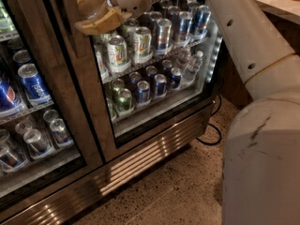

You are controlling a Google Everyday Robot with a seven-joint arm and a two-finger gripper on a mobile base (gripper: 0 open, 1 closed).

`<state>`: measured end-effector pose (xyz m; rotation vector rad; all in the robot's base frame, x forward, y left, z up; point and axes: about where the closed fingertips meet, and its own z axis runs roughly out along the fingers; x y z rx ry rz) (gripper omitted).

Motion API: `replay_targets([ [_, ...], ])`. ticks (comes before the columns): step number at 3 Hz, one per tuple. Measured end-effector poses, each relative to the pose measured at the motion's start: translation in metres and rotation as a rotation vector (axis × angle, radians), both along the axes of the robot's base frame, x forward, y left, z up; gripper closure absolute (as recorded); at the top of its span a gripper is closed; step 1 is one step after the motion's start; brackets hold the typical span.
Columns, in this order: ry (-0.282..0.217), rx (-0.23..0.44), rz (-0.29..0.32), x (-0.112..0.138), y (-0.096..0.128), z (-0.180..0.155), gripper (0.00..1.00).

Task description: Open right fridge door

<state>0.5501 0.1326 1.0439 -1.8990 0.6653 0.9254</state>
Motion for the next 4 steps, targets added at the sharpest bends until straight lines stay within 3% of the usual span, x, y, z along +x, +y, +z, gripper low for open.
replay_targets([
  [2,-0.002,0.008,0.003,0.0,0.0,0.0,1.0],
  [4,0.0,0.009,-0.001,-0.013,0.001,0.004,1.0],
])
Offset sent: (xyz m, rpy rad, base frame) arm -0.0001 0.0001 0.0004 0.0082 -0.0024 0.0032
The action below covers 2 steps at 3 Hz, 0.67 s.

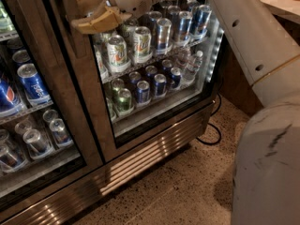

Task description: Open right fridge door

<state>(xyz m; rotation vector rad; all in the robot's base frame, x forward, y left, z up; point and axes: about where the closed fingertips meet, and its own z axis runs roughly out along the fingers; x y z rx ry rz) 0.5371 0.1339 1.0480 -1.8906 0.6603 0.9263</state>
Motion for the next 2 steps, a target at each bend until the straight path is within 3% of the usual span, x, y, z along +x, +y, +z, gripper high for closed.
replay_targets([
  [2,0.003,0.002,-0.003,-0.0049,0.0009,0.0003,1.0],
])
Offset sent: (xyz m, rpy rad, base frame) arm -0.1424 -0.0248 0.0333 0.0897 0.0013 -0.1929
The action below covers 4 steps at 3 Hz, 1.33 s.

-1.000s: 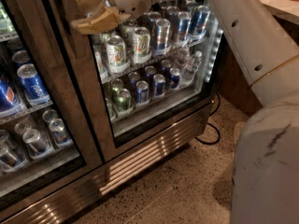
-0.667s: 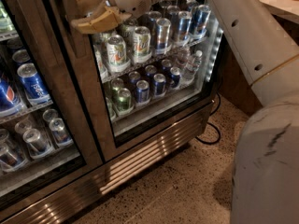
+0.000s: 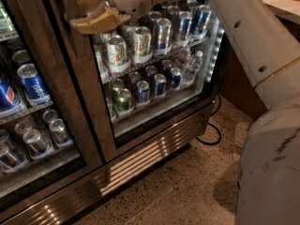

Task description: Open right fridge door

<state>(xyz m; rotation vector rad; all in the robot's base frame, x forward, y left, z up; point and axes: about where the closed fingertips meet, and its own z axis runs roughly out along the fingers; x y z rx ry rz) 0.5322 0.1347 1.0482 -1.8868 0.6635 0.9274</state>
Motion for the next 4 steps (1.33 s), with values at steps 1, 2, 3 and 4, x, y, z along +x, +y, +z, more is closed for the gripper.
replay_targets([
  [1,0.0,0.0,0.0,0.0004,-0.0002,-0.0005,1.0],
  [2,0.002,-0.002,-0.003,-0.0008,0.0003,-0.0001,1.0],
  [3,0.006,-0.001,-0.001,-0.004,0.0028,0.0013,1.0],
  [4,0.008,-0.001,0.0,-0.0035,0.0035,0.0011,1.0],
])
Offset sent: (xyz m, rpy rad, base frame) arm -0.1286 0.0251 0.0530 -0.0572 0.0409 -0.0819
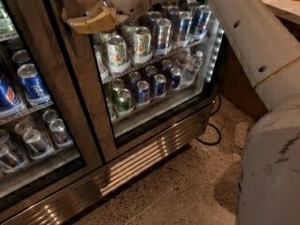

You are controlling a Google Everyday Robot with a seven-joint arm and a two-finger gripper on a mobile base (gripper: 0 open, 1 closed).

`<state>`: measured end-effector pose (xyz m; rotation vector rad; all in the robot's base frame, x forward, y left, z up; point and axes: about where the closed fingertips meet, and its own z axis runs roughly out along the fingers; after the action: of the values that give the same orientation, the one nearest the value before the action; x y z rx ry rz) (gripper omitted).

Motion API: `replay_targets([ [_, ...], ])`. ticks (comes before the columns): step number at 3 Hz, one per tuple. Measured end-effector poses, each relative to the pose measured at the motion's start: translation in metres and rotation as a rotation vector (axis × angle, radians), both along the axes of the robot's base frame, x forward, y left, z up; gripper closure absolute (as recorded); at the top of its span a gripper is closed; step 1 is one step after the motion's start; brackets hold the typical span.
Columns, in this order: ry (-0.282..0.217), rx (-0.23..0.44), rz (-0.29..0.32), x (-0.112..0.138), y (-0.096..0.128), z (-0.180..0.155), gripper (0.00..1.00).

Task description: Open right fridge door

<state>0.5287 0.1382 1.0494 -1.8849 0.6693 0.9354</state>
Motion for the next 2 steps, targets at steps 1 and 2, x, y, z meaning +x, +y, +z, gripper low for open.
replay_targets([
  [1,0.004,0.001,-0.002,-0.0025,0.0022,0.0008,1.0],
  [2,0.007,0.001,-0.004,-0.0035,0.0026,0.0003,1.0],
])
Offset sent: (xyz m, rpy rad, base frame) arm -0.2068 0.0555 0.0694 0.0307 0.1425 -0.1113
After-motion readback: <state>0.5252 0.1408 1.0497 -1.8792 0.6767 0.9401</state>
